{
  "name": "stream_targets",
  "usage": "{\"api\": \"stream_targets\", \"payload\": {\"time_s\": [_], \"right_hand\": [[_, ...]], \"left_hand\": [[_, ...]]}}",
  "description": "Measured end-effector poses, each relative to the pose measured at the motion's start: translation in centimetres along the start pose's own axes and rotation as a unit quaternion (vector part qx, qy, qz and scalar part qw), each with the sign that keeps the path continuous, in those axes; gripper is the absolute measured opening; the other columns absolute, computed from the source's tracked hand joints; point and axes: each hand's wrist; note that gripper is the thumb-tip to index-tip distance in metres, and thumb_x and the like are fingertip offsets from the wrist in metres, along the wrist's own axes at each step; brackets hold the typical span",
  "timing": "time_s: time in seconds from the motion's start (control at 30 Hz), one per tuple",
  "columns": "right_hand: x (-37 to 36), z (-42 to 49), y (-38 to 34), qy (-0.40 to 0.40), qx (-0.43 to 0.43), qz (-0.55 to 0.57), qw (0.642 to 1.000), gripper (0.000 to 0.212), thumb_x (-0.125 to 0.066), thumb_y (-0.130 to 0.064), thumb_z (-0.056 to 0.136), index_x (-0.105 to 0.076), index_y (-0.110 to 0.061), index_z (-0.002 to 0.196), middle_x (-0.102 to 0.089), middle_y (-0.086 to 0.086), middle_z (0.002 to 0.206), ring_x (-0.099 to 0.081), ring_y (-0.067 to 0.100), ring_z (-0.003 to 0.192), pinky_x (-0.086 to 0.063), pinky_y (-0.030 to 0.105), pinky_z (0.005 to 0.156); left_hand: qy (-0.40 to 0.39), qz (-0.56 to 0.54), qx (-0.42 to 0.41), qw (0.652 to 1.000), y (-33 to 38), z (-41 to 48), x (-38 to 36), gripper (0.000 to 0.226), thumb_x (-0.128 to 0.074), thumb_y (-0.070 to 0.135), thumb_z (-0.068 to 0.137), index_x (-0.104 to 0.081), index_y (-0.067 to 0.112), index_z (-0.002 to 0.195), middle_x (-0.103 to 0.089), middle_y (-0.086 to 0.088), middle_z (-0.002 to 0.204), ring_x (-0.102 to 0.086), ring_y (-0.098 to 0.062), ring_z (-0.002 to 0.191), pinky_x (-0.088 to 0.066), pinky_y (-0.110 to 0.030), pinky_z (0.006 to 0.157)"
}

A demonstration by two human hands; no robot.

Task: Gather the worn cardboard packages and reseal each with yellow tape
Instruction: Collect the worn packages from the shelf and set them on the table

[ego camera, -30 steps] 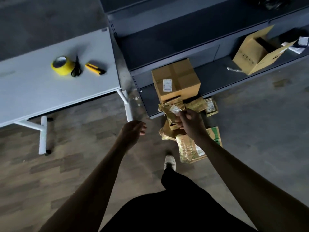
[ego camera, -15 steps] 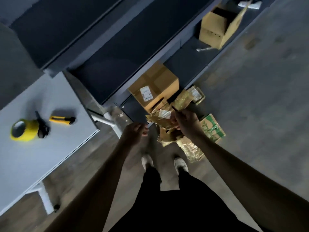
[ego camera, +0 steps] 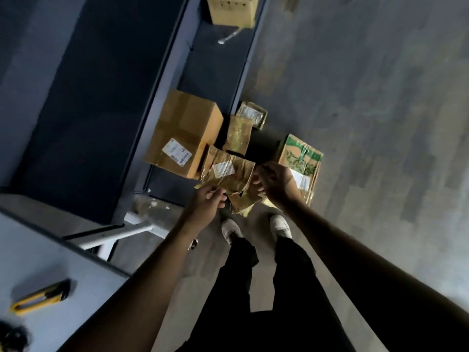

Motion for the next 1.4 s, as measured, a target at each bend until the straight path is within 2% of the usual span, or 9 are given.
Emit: {"api": "stream_targets", "payload": {"time_s": [0.33, 0.5, 0.67, 0.8, 0.97, 1.07, 1.17, 1.27, 1.4], "right_hand": [[-5.4, 6.7, 11.7, 0.039, -0.049, 0.062, 0.996, 0.022, -0.058, -0.045, 0.087, -0.065, -0.035, 0.069, -0.064, -0.009, 0.058, -0.061, 0.021, 0.06, -0.053, 0.051, 0.06], [-8.7, 11.2, 18.4, 0.016, -0.036, 0.022, 0.999, 0.015, -0.06, -0.039, 0.088, -0.065, -0.044, 0.075, -0.065, -0.022, 0.066, -0.067, 0.016, 0.07, -0.058, 0.052, 0.069], [-11.0, 14.9, 21.8, -0.05, -0.013, -0.094, 0.994, 0.013, -0.055, -0.016, 0.098, -0.066, -0.011, 0.102, -0.066, -0.001, 0.094, -0.065, 0.019, 0.089, -0.052, 0.03, 0.076], [-13.2, 16.7, 24.7, -0.091, 0.001, -0.144, 0.985, 0.02, -0.053, -0.01, 0.095, -0.063, -0.01, 0.112, -0.061, 0.005, 0.109, -0.058, 0.021, 0.106, -0.048, 0.029, 0.087], [-15.9, 18.6, 28.1, -0.226, 0.032, -0.32, 0.919, 0.075, -0.066, -0.025, 0.087, -0.028, -0.025, 0.152, -0.024, 0.007, 0.155, -0.019, 0.029, 0.143, -0.029, 0.043, 0.115], [-17.8, 20.0, 30.1, -0.225, 0.062, -0.405, 0.884, 0.083, -0.068, -0.039, 0.089, -0.02, -0.033, 0.156, -0.006, 0.008, 0.165, -0.001, 0.032, 0.151, -0.013, 0.049, 0.123], [-19.2, 21.1, 30.6, -0.162, 0.124, -0.376, 0.904, 0.056, -0.057, -0.042, 0.096, -0.042, -0.029, 0.149, -0.027, 0.003, 0.162, -0.014, 0.027, 0.151, -0.011, 0.042, 0.122], [-19.2, 21.1, 29.9, -0.113, 0.165, -0.267, 0.943, 0.032, -0.057, -0.025, 0.098, -0.065, -0.021, 0.129, -0.058, 0.001, 0.141, -0.043, 0.023, 0.139, -0.03, 0.037, 0.117], [-17.1, 20.4, 27.1, -0.064, 0.09, -0.192, 0.975, 0.032, -0.054, -0.019, 0.101, -0.063, -0.021, 0.131, -0.066, 0.006, 0.13, -0.062, 0.023, 0.117, -0.051, 0.033, 0.095]], "left_hand": [[0.022, 0.031, 0.057, 0.998, -6.9, 11.0, -2.7, 0.018, -0.052, 0.027, 0.102, -0.065, 0.017, 0.107, -0.072, 0.0, 0.101, -0.069, -0.009, 0.078, -0.046, -0.025, 0.071], [0.045, 0.02, 0.084, 0.995, -11.7, 16.9, -4.3, 0.024, -0.053, 0.025, 0.102, -0.063, 0.01, 0.118, -0.069, -0.003, 0.105, -0.067, -0.007, 0.08, -0.045, -0.022, 0.068], [0.065, 0.051, 0.061, 0.995, -16.1, 22.3, -4.5, 0.016, -0.052, 0.019, 0.101, -0.064, 0.019, 0.111, -0.069, -0.01, 0.111, -0.067, -0.017, 0.096, -0.048, -0.03, 0.08], [0.085, 0.069, 0.056, 0.992, -18.4, 25.3, -4.1, 0.016, -0.054, 0.015, 0.099, -0.064, 0.017, 0.112, -0.067, -0.012, 0.117, -0.063, -0.027, 0.109, -0.05, -0.042, 0.091], [0.109, 0.076, 0.045, 0.99, -19.6, 27.7, -4.0, 0.027, -0.054, 0.018, 0.101, -0.061, 0.009, 0.125, -0.061, 0.002, 0.114, -0.057, -0.008, 0.103, -0.04, -0.007, 0.071], [0.107, 0.074, 0.045, 0.991, -20.2, 28.4, -3.7, 0.03, -0.053, 0.019, 0.101, -0.057, 0.01, 0.13, -0.058, 0.005, 0.117, -0.054, -0.005, 0.107, -0.038, 0.0, 0.068], [0.124, 0.08, 0.033, 0.989, -20.1, 28.4, -3.1, 0.031, -0.053, 0.021, 0.101, -0.056, 0.011, 0.13, -0.058, 0.006, 0.118, -0.055, -0.004, 0.106, -0.039, 0.003, 0.067], [0.155, 0.098, -0.005, 0.983, -19.4, 28.1, -2.4, 0.033, -0.053, 0.023, 0.102, -0.057, 0.008, 0.131, -0.063, 0.0, 0.125, -0.058, -0.006, 0.11, -0.039, 0.003, 0.075], [0.164, 0.115, -0.062, 0.978, -17.4, 27.2, -1.8, 0.036, -0.051, 0.025, 0.102, -0.054, 0.009, 0.134, -0.059, -0.004, 0.135, -0.054, -0.014, 0.125, -0.04, -0.014, 0.093]]}}
Point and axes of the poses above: each hand's wrist, its own z-axis towards the middle knuckle, its own x-axis out of the back of the hand, y = z × x
